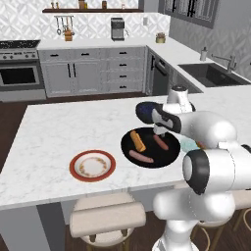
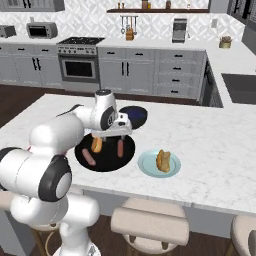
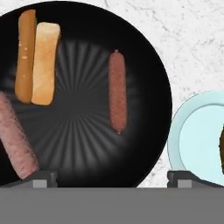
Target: Place one bun and one sausage from the bowl on each plate.
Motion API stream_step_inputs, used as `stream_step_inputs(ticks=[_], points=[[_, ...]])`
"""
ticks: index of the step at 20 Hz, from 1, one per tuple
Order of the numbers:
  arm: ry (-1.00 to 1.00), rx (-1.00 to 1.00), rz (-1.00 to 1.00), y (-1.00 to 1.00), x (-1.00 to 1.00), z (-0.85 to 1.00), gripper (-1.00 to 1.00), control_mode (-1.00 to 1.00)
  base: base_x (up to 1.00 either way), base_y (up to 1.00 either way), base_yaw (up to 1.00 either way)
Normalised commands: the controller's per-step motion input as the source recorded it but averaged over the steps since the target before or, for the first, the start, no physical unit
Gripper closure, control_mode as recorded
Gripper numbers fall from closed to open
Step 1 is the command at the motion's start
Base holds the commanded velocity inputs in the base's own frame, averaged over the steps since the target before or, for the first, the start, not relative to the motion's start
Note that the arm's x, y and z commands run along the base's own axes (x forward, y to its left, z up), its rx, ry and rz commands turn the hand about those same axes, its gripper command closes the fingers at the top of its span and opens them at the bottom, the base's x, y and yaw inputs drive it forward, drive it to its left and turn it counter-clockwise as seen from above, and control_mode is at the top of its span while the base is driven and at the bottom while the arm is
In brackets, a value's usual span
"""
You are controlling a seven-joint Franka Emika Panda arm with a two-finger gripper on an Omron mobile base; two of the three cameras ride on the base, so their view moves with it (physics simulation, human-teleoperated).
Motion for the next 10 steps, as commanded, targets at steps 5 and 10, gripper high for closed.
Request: stream_step_inputs(ticks=[5, 10], points=[[0.0, -0.04, 0.0, 0.15, 0.19, -0.3, -1.0, -1.0, 0.0, 0.0, 0.0], [0.0, -0.1, 0.0, -0.08, 0.46, -0.44, -1.0, -1.0, 0.0, 0.0, 0.0]])
